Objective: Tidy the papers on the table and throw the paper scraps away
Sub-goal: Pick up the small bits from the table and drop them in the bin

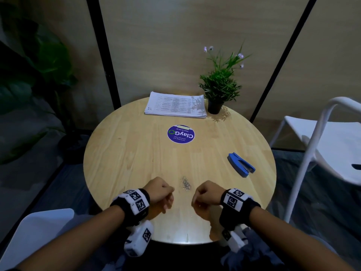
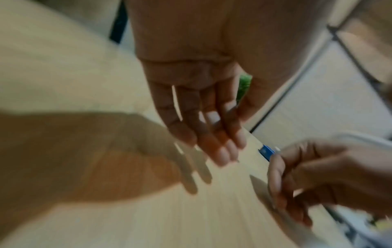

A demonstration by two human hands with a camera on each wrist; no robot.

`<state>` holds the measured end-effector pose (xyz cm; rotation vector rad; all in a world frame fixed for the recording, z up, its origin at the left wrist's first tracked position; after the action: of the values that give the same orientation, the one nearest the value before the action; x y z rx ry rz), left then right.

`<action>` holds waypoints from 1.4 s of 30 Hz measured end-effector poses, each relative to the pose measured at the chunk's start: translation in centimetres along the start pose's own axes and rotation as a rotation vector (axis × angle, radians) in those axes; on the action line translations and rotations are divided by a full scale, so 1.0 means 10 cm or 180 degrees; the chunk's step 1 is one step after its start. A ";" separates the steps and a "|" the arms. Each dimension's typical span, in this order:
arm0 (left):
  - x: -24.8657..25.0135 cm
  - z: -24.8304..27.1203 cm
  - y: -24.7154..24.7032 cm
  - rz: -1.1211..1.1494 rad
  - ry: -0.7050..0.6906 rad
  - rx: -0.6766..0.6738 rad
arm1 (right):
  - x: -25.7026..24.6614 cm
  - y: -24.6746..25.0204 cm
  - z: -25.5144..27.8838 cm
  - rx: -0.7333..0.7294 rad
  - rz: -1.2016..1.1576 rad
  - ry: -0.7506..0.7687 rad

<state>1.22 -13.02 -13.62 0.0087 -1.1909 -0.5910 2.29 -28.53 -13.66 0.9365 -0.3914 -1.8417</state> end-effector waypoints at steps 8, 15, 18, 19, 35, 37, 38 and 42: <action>-0.11 -0.20 -0.26 -0.0108 0.0424 -0.0345 | -0.22 -0.03 -0.28 0.0084 -0.0647 -0.0021; 0.30 -0.38 -0.11 -0.0551 -0.0409 0.0052 | -0.22 0.23 -0.34 0.0439 -0.1127 0.0095; 0.34 -0.24 0.17 -0.1089 -0.0566 0.0169 | -0.11 0.46 -0.23 0.0764 -0.1099 0.0162; 0.31 -0.19 0.30 -0.1436 -0.0571 0.0234 | -0.05 0.56 -0.19 0.0984 -0.0768 0.0130; -0.61 0.29 0.18 -0.3285 0.0451 0.0184 | -0.01 0.00 -0.24 0.1207 0.3030 -0.0503; -0.46 0.17 -0.02 -0.3299 0.0338 0.0091 | -0.07 -0.08 -0.27 0.1171 0.3042 -0.0452; -0.41 0.10 -0.13 -0.3292 0.0287 0.0035 | -0.11 -0.12 -0.27 0.1146 0.3036 -0.0422; -0.14 -0.18 -0.51 -0.3258 -0.0186 -0.0100 | -0.20 -0.17 -0.22 0.1053 0.2634 -0.0251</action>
<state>0.25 -17.29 -17.10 0.6060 -1.1844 -1.5066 3.24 -25.74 -15.30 0.7495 -0.9885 -1.0667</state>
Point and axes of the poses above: each hand's wrist, its own z-axis away from the middle knuckle, its own y-axis out of the back of the hand, x = y × z, the point moved 9 cm from there along -z, towards the middle knuckle, and after that the axes turned 12 degrees about -y, right-handed, at the moved point
